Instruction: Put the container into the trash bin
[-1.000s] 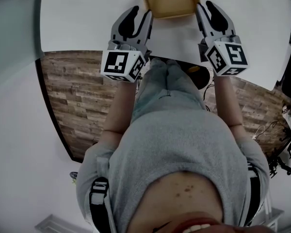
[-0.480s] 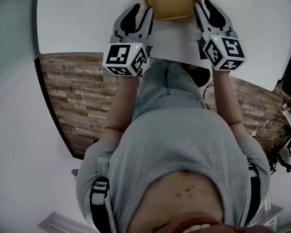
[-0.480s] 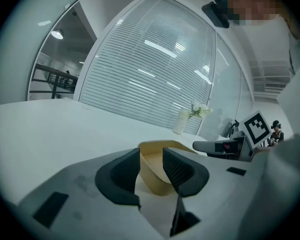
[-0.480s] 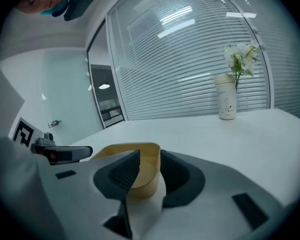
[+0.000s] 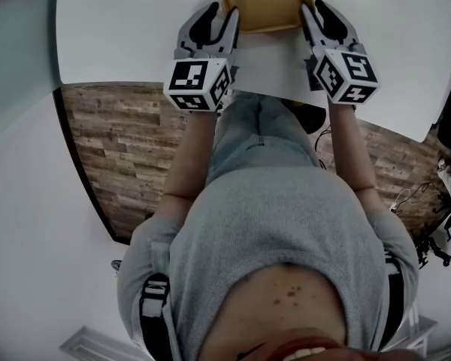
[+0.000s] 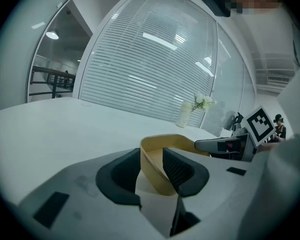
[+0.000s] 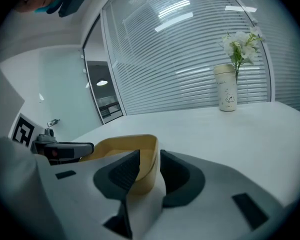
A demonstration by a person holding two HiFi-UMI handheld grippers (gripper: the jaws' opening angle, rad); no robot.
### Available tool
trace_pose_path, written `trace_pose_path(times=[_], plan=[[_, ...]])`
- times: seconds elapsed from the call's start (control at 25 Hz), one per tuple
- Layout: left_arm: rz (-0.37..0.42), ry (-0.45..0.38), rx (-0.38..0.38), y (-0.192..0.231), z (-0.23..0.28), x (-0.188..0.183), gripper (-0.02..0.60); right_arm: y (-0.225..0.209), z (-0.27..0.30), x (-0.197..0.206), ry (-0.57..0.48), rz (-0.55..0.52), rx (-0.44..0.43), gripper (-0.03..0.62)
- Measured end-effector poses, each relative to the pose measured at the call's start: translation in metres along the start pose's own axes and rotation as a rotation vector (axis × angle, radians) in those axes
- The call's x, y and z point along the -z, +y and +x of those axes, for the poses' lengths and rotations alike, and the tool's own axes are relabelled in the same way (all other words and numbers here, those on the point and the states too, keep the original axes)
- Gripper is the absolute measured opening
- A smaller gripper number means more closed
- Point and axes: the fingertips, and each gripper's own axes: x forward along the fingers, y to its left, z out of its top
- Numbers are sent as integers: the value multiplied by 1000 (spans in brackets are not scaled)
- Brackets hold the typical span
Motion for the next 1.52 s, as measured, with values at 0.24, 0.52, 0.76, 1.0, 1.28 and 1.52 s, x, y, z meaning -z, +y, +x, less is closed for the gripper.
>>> trace_pose_path(times=[0.24, 0.52, 0.76, 1.0, 1.28, 1.52], plan=[[7, 42, -32, 5, 4, 2, 123, 2, 2, 5, 21, 10, -9, 164], [5, 45, -45, 5, 7, 1, 107, 2, 4, 5, 34, 23, -19, 163], [-59, 20, -48, 6, 4, -1, 87, 1, 0, 4, 32, 24, -13, 127], [-71, -6, -48, 4, -2, -5, 73, 0, -8, 3, 25, 16, -3, 100], [-60, -29, -53, -2, -12, -11, 48, 2, -20, -4, -7, 14, -2, 89], [-55, -46, -58, -9, -21, -14, 43, 7, -33, -6, -23, 11, -18, 86]])
